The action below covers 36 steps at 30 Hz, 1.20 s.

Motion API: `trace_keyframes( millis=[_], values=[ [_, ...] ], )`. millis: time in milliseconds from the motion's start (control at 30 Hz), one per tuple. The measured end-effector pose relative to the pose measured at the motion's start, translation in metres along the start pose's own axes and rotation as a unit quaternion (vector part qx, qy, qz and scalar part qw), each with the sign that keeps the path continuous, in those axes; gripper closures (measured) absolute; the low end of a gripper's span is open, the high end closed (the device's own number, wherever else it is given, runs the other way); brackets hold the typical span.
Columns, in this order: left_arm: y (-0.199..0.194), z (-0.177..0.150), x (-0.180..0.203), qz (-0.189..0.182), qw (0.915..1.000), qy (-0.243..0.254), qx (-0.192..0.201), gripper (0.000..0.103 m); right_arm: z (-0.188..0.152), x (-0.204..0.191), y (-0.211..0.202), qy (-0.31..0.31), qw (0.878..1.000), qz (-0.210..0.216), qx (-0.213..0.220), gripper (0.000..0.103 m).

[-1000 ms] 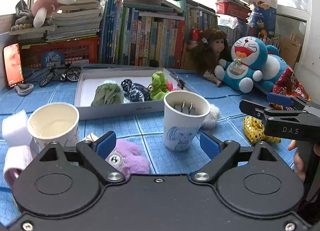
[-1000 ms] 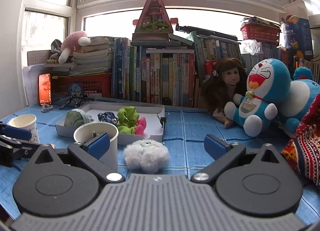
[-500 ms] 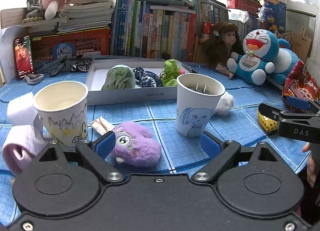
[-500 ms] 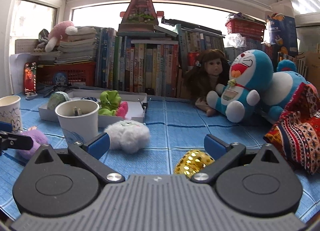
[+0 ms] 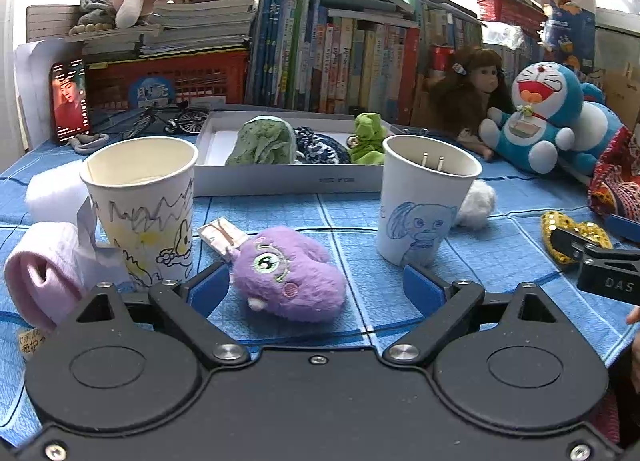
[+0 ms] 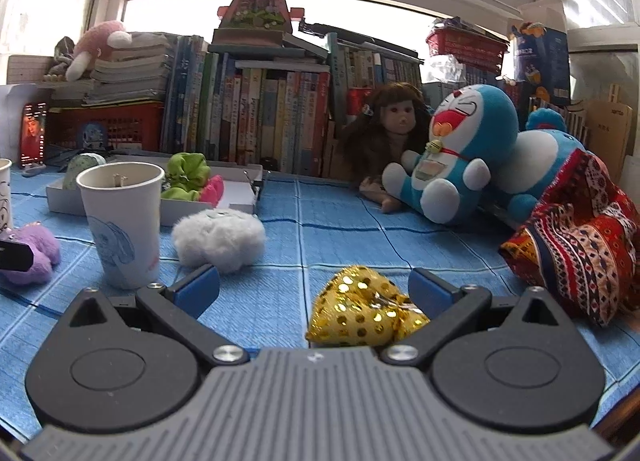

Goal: Organize soft objects
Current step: 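Move left tool toward the purple plush while right tool approaches gold sequin bow, then close right tool on the gold sequin bow while left tool closes on purple plush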

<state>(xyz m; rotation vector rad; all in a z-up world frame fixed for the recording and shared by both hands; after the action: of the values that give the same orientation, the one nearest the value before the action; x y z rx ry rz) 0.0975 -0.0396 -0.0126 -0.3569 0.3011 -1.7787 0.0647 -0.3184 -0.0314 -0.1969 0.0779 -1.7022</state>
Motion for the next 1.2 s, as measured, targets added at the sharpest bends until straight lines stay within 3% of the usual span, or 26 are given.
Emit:
trace_keyframes(
  millis=[433,800,967,1067,1200],
  values=[
    [0.011,-0.008,-0.008,0.030,0.9995,-0.010,0.007,0.010,-0.014,0.019,0.010,0.020,0.999,-0.041,-0.018,0.000],
    [0.016,-0.009,-0.006,0.033,0.9994,-0.008,0.006,0.009,-0.020,0.029,0.019,0.029,0.996,-0.067,-0.042,0.000],
    [0.017,-0.010,-0.005,0.033,0.9994,-0.009,0.005,0.009,-0.015,0.029,0.008,0.028,0.995,-0.092,-0.023,0.000],
    [0.018,-0.009,-0.005,0.033,0.9994,-0.011,0.005,0.010,-0.011,0.023,-0.003,0.057,0.996,-0.059,-0.023,0.001],
    [0.022,-0.009,-0.006,0.033,0.9993,-0.017,-0.002,0.012,-0.014,0.009,-0.008,0.068,0.997,-0.022,-0.044,0.010]
  ],
)
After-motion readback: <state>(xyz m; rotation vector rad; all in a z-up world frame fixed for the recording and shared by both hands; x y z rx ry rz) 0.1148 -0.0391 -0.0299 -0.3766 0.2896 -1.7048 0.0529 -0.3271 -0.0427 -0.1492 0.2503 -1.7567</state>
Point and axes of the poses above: each gripper's, at about its wrist camera, not at the fingertips, and y roughly the way its jaws point, x to its right, z to its top, the point moved 6 cm from there along y, roughly the way its jaws point, and after that the axes turned 9 degrees about x, right-handed, at the moved point
